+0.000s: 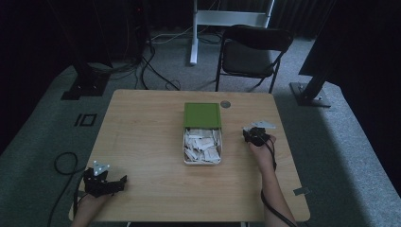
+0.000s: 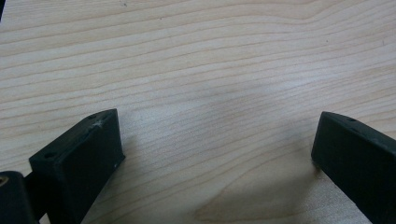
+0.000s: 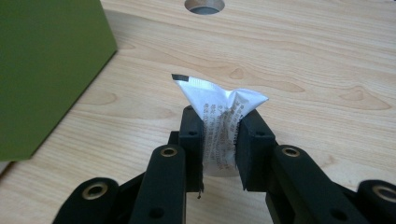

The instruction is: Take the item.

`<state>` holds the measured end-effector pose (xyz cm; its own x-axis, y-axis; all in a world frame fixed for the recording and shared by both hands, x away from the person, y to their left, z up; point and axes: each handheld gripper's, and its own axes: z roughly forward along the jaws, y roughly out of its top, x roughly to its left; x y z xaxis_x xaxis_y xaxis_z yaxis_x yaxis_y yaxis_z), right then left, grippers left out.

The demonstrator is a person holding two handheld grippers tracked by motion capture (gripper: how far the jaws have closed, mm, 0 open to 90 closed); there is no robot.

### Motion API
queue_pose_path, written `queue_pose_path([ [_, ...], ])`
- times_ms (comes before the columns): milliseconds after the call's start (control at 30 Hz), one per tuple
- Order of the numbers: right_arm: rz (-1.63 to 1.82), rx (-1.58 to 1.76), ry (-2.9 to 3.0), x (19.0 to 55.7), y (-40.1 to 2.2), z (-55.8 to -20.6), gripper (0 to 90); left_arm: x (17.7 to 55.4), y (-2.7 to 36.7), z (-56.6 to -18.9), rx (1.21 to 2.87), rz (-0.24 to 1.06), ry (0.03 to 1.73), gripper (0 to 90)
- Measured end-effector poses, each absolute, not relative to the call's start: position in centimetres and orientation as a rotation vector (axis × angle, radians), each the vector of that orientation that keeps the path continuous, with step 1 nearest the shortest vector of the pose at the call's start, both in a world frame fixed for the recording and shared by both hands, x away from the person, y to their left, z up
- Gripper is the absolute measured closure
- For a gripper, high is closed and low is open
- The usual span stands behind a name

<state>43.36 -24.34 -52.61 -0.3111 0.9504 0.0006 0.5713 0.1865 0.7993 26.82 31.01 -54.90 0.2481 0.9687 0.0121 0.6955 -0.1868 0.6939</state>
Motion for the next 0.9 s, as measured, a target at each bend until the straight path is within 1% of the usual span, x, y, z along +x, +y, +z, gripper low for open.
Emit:
queue_pose_path([
  [400,0.926,1.458,1.974,44.9,-24.0,-53.8,72.8,26.8,31.0,-54.9,1.954,0.623,1.512,2.7],
  [467,0.926,1.46,1.974,45.1,-24.0,-53.9,67.9,26.8,31.0,-54.9,1.954,0.623,1.512,2.7],
  [567,0.945,1.46,1.962,45.3,-24.1,-53.8,52.6,26.8,31.0,-54.9,1.954,0.622,1.512,2.7],
  [667,0.954,1.465,1.951,45.3,-24.4,-53.5,41.1,26.8,31.0,-54.9,1.954,0.623,1.512,2.7],
  [700,0.971,1.475,1.936,45.2,-24.4,-53.3,35.6,26.8,31.0,-54.9,1.954,0.623,1.512,2.7],
  [833,0.983,1.483,1.93,44.8,-24.6,-53.1,28.0,26.8,31.0,-54.9,1.954,0.623,1.513,2.7],
  [900,1.0,1.479,1.939,44.5,-24.7,-53.1,25.9,26.8,31.0,-54.9,1.954,0.623,1.512,2.7],
])
